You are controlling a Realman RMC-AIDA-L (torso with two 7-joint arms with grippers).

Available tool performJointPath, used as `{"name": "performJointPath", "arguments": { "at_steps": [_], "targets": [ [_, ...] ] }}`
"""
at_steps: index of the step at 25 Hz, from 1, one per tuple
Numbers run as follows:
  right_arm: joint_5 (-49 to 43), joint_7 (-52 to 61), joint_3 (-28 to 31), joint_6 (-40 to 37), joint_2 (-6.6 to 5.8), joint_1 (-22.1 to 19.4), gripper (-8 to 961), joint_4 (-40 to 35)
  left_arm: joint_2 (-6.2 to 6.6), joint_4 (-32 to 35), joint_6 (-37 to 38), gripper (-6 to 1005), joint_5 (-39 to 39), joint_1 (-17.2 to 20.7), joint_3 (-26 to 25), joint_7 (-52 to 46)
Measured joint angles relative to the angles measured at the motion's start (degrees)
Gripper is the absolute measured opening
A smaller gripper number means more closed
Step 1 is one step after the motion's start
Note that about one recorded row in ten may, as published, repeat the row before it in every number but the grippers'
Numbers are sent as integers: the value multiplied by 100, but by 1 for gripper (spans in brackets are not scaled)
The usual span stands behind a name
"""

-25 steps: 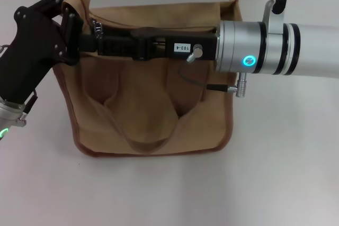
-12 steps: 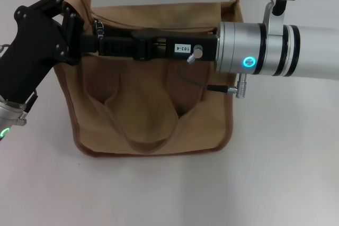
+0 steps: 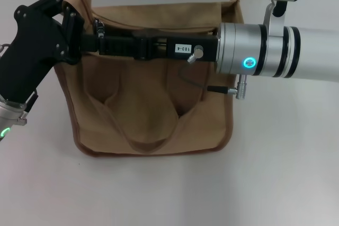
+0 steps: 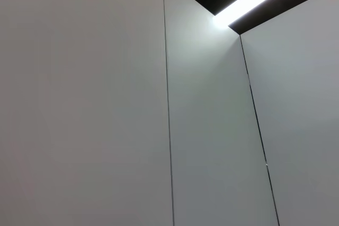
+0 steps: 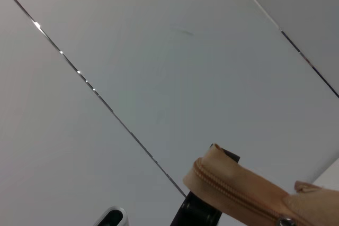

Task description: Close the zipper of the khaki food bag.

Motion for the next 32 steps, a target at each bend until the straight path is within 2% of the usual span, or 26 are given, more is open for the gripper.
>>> {"name": "performJointPath", "arguments": {
  "at_steps": [3, 10, 15, 25, 30, 32],
  "targets": [
    [0, 0, 5, 54, 8, -49, 728, 38, -22, 4, 24, 30, 79, 15, -1, -48],
    [-5, -69, 68, -2, -3, -142, 715, 74, 14, 66, -71, 30, 58, 59, -26, -387],
    [-8, -128, 66, -28, -8, -141, 514, 73, 25, 78, -94, 31, 25, 69, -44, -388],
    [-8, -133, 71, -60, -14, -144, 273, 64, 22, 86, -114, 31, 3, 76, -69, -374],
    [-8, -135, 75, -65, -15, -154, 85, 71, 25, 89, -95, 32, -2, 85, -71, -365],
    [-7, -136, 76, -66, -15, -158, 42, 73, 25, 89, -90, 32, -3, 88, -71, -364]
  ]
}}
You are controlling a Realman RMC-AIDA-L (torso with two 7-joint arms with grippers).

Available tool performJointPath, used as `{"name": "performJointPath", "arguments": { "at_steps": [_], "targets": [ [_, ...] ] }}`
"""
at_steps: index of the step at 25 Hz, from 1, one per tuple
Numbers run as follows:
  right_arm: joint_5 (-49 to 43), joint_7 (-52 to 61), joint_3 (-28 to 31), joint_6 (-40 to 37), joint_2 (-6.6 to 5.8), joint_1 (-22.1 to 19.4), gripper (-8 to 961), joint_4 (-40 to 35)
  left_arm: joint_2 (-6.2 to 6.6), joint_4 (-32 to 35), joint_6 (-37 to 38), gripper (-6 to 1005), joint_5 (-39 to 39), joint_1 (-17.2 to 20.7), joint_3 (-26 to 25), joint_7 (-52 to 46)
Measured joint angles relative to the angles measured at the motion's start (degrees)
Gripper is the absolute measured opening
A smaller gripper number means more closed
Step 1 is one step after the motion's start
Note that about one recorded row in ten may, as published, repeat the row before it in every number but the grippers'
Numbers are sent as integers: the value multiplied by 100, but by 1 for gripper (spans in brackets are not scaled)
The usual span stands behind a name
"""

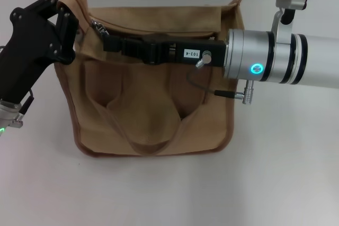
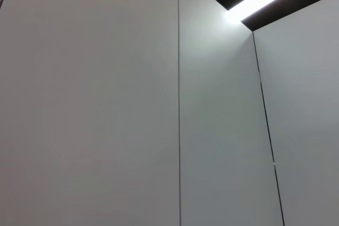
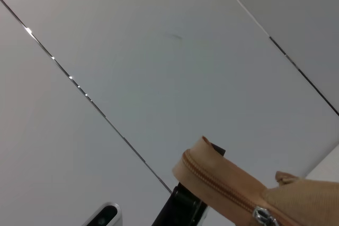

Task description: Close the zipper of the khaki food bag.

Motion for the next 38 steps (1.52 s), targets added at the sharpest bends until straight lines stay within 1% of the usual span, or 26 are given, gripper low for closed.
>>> {"name": "performJointPath", "arguments": {
  "at_steps": [2, 10, 14, 18, 24, 28, 32, 36, 38],
  "targets": [
    [0, -1, 1, -2, -1, -11, -2, 2, 1, 0, 4, 32, -2, 10, 0, 1],
    [1, -67, 13, -46, -19, -137, 35, -22, -1, 0, 46, 33, -6, 54, -10, 3],
    [108, -856, 6, -272, -6, -353, 54, -63, -3, 0, 65, 33, -6, 56, -10, 8],
    [389, -1710, -43, -322, -4, -607, 73, -67, -6, 0, 79, 33, -6, 55, -10, 1],
    [395, -1797, -43, -278, -1, -557, 101, -71, -14, 0, 86, 33, -5, 26, 3, -14],
    [396, -1774, -112, -99, 1, -426, 283, -73, -16, 0, 114, 34, -5, 9, 16, -19],
    [404, -1762, -118, -17, 1, -421, 505, -79, -16, 0, 145, 34, -5, 8, 7, -19],
    [389, -1596, -123, 62, 0, -369, 573, -80, -15, 0, 163, 34, -4, -1, -3, -22],
    [371, -1523, -127, 66, 0, -311, 572, -80, -15, 0, 164, 34, -4, -19, -2, -23]
  ]
}}
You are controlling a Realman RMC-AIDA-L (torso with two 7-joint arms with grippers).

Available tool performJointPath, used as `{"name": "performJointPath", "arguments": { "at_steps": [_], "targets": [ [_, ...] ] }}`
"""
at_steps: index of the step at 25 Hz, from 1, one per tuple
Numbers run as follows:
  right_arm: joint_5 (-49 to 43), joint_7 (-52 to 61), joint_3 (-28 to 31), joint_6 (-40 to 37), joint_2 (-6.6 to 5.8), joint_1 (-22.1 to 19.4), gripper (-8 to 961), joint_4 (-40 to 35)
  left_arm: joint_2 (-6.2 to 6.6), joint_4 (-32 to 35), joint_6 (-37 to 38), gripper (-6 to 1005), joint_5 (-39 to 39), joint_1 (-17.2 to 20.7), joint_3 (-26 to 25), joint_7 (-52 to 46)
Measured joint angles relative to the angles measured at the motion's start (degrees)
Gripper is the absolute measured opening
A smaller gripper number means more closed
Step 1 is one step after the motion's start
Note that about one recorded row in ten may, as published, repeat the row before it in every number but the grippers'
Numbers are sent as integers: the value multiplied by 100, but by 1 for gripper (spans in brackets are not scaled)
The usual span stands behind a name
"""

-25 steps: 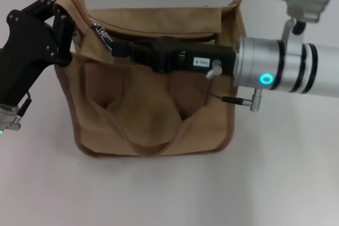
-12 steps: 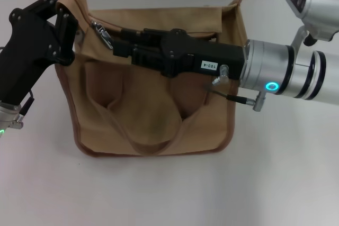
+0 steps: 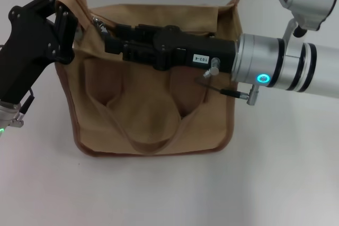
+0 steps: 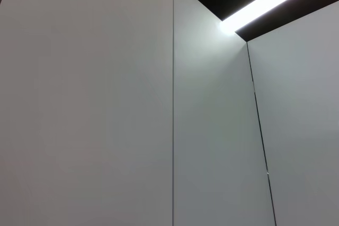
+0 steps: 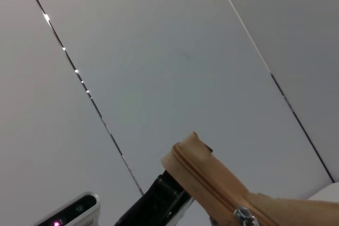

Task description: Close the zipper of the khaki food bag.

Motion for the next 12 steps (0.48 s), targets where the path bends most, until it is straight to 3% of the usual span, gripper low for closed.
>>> {"name": "performJointPath", "arguments": {
  "at_steps": [12],
  "targets": [
    [-11, 362, -254, -9, 0, 236, 569, -6, -9, 0, -6, 35, -1, -55, 20, -1]
  ]
}}
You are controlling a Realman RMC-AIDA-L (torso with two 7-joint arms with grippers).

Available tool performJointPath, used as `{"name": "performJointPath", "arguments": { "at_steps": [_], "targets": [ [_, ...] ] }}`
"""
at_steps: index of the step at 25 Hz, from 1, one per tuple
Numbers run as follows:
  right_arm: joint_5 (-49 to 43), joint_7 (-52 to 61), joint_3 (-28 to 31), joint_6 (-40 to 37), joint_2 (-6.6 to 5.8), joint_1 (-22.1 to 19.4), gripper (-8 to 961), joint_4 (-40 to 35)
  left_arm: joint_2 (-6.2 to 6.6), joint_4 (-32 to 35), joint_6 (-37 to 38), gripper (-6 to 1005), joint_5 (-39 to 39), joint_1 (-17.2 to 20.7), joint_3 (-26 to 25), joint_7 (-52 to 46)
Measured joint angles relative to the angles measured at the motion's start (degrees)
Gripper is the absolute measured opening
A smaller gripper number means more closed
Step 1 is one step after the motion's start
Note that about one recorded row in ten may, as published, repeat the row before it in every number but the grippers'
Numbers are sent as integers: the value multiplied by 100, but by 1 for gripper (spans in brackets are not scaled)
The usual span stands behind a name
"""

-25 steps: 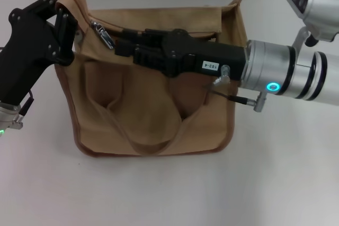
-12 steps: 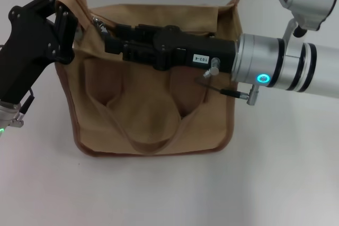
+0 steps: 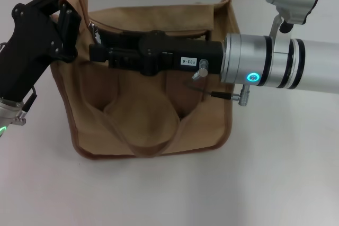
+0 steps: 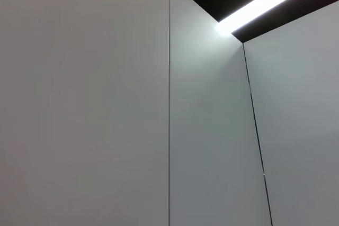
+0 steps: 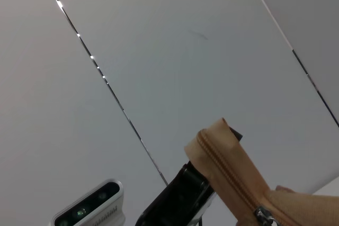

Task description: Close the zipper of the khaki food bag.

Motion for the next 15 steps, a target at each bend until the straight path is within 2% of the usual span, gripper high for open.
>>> {"name": "performJointPath", "arguments": {
  "at_steps": [7, 15],
  "targets": [
    [-10, 185, -21, -232, 1, -67, 567, -134, 0, 0, -12, 36, -1, 1, -21, 4],
    [-10, 200, -21, 45, 1, -21, 565, -106, 0, 0, -33, 36, 0, 3, -25, 24]
  ]
}}
